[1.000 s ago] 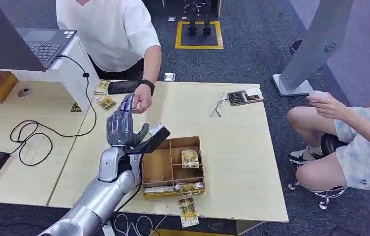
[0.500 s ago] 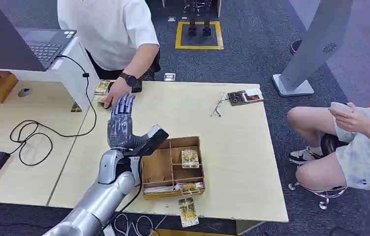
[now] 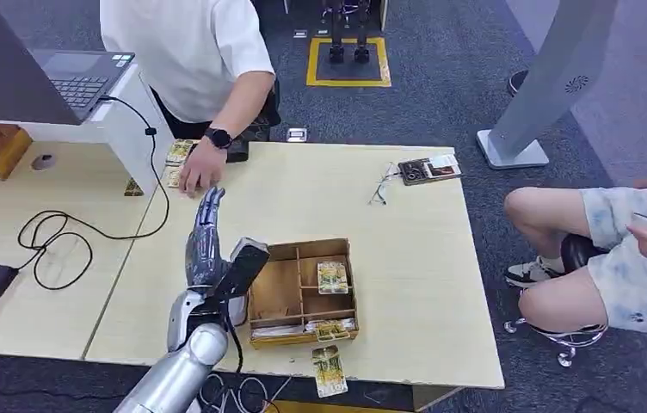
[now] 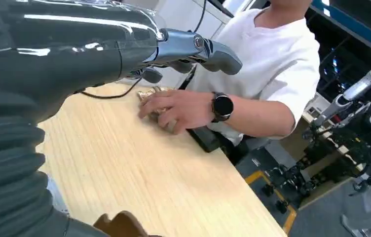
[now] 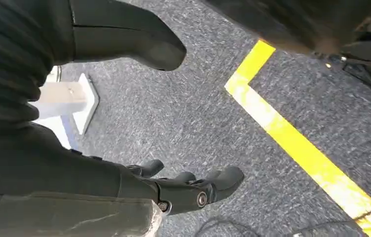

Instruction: Pass the card to the sensor for recognition and then transmit it.

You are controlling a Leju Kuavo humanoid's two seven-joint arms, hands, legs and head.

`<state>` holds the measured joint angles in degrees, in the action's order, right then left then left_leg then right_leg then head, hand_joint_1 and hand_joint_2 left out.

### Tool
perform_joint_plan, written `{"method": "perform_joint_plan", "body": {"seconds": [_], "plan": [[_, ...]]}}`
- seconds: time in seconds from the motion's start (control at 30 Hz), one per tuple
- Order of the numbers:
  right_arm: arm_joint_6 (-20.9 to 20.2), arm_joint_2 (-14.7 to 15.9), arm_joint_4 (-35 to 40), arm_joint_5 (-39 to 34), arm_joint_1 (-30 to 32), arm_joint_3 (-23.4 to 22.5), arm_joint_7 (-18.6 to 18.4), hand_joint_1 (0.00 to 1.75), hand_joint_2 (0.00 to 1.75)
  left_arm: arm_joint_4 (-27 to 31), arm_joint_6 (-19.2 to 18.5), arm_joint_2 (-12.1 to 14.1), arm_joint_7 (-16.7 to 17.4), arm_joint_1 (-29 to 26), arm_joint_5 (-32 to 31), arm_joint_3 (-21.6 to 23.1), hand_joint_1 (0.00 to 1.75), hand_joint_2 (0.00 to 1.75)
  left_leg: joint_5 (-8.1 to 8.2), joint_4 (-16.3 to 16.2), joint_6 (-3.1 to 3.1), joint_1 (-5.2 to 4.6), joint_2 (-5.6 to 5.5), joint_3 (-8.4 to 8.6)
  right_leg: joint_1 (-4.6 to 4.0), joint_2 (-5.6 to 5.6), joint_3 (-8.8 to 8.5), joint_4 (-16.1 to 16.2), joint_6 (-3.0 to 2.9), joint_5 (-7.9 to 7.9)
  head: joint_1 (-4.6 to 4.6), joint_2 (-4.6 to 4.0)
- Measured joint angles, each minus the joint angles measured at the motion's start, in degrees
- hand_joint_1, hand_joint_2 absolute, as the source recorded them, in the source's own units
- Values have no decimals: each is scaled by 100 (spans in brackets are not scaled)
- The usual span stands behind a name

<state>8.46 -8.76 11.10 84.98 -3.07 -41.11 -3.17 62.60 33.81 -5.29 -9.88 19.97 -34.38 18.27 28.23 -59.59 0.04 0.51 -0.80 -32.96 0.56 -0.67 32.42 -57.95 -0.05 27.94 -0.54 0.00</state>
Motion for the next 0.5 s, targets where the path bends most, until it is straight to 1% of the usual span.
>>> {"method": "perform_joint_plan", "body": {"seconds": [0.1,0.23,0.3,0.4,0.5], "plan": [[-7,0,0,-4,-56,-35,2,0,175,79,-2,57,-61,-73,143,0,0,175,-1,0,0,0,-1,-1,0,1,-2,-1,0,-1,2,0],[-136,2,15,-118,-144,-66,2,0,175,179,61,196,-354,-271,518,-59,0,175,-1,0,-1,0,2,1,0,-3,0,-2,-1,-1,2,0],[-212,2,31,-155,-221,-92,2,0,175,234,81,300,-422,-396,606,-107,0,175,0,0,-1,0,1,0,0,-1,0,-2,-1,0,2,0],[-341,18,59,-399,-300,-182,26,0,175,302,68,448,-481,-589,717,-192,0,175,0,0,-1,1,1,2,0,-3,2,-2,-1,0,2,0],[-553,53,61,-941,-315,-381,166,0,175,302,50,536,-597,-691,874,-284,0,175,0,0,-1,2,-5,0,-1,2,1,-2,-1,1,0,0]]}}
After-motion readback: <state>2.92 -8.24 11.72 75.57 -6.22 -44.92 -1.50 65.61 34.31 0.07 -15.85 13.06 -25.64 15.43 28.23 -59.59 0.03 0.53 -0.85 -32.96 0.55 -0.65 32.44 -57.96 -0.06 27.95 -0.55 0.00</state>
